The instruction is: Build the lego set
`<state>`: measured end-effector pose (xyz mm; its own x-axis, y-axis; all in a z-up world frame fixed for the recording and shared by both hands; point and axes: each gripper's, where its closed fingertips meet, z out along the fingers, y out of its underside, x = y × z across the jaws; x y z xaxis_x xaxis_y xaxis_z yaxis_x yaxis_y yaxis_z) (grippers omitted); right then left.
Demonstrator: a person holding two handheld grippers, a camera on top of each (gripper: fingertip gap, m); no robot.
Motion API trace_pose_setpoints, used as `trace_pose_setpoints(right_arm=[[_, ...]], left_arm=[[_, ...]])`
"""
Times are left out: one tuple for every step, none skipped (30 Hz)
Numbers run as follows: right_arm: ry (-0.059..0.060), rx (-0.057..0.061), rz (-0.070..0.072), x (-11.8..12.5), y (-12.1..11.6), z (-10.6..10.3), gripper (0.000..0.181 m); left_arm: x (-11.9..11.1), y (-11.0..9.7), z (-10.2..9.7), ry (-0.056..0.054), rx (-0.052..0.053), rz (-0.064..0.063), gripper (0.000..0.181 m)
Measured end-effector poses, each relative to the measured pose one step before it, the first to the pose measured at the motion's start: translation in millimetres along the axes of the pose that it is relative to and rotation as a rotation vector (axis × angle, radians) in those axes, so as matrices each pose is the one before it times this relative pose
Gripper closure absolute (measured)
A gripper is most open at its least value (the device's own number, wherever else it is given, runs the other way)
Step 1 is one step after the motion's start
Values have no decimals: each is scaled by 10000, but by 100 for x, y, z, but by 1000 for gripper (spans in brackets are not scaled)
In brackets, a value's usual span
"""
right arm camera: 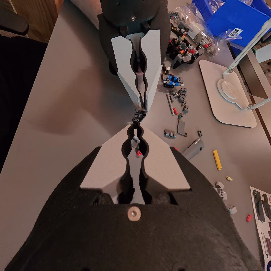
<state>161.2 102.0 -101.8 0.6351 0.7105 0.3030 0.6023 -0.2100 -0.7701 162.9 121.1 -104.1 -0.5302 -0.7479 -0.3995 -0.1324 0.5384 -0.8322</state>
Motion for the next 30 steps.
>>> trace_pose_setpoints(right_arm=[[62, 15, -52, 45, -44, -19, 181], [64, 40, -24, 70, -52, -35, 180], [58, 42, -18, 61, -70, -29, 180], [70, 47, -37, 55, -97, -37, 180], [87, 48, -43, 61, -101, -29, 180], [79, 48, -29, 61, -108, -9, 181], [49, 66, 9, 45, -101, -10, 181], [23, 84, 53, 49, -90, -43, 181], [10, 89, 60, 56, -82, -64, 180], [11, 72, 38, 41, -67, -47, 180], [11, 59, 44, 40, -51, -32, 180], [-11, 69, 73, 29, -46, -30, 180], [-21, 83, 90, 30, -60, -57, 180], [-17, 102, 99, 60, -67, -82, 180], [-34, 130, 115, 42, -86, -115, 180], [-54, 151, 128, 36, -122, -104, 181], [-38, 108, 99, 29, -78, -78, 180], [-16, 65, 35, 0, -65, -21, 180], [-14, 63, 31, -22, -76, -13, 181], [-17, 51, 35, -14, -47, 8, 180], [-15, 26, 12, -9, -22, 2, 180], [-2, 15, -18, -24, -27, 0, 180], [1, 4, -24, -20, -24, -6, 180], [2, 8, -12, -14, -27, -2, 180], [-6, -2, -16, -14, 2, 14, 180], [-19, -22, -32, -40, 22, 3, 180], [-16, -6, -24, -35, 11, -3, 180], [-26, 7, 18, -19, 1, -21, 180], [-14, -16, -4, -8, 37, 11, 180], [0, -19, -31, -8, 15, 13, 180]], left_arm=[[-28, -27, -4, 10, 20, -60, 181], [-64, -39, -23, -15, 28, -59, 181], [-55, -44, -14, 1, 27, -73, 181], [-49, -75, -31, -2, 45, -70, 181], [-71, -50, -38, -14, 40, -79, 181], [-63, -43, -33, -5, 29, -67, 181], [-49, -55, -35, -2, 38, -76, 181], [-58, -64, -37, -13, 41, -67, 181], [-26, -94, -36, 22, 52, -105, 181], [-30, -68, -18, 28, 43, -93, 181], [-41, -40, -18, 5, 29, -48, 181], [-24, -57, -29, 3, 37, -32, 181], [-19, -55, -27, 11, 41, -53, 181], [-36, -105, -68, 1, 69, -48, 181], [-33, -159, -81, 24, 94, -69, 181], [-21, -168, -64, 21, 81, -77, 181], [-38, -156, -67, -8, 72, -20, 181], [11, -55, -31, 13, 30, 4, 181], [13, -43, -36, 16, 36, -23, 181], [-4, -31, -57, 12, 30, -44, 181], [9, -2, -14, -3, 3, -3, 181], [0, -39, -17, -10, 22, 18, 181], [16, -32, -32, 17, 24, -20, 181], [-3, -25, -18, -1, 22, -22, 181], [-4, -6, -11, -16, 10, 11, 181], [44, 22, 10, 1, -12, 34, 181], [29, -29, -5, -9, 25, -3, 181], [17, -19, -8, 10, 3, -24, 181], [-17, 10, 10, -19, -9, 25, 181], [1, -3, -3, -23, 19, 18, 181]])
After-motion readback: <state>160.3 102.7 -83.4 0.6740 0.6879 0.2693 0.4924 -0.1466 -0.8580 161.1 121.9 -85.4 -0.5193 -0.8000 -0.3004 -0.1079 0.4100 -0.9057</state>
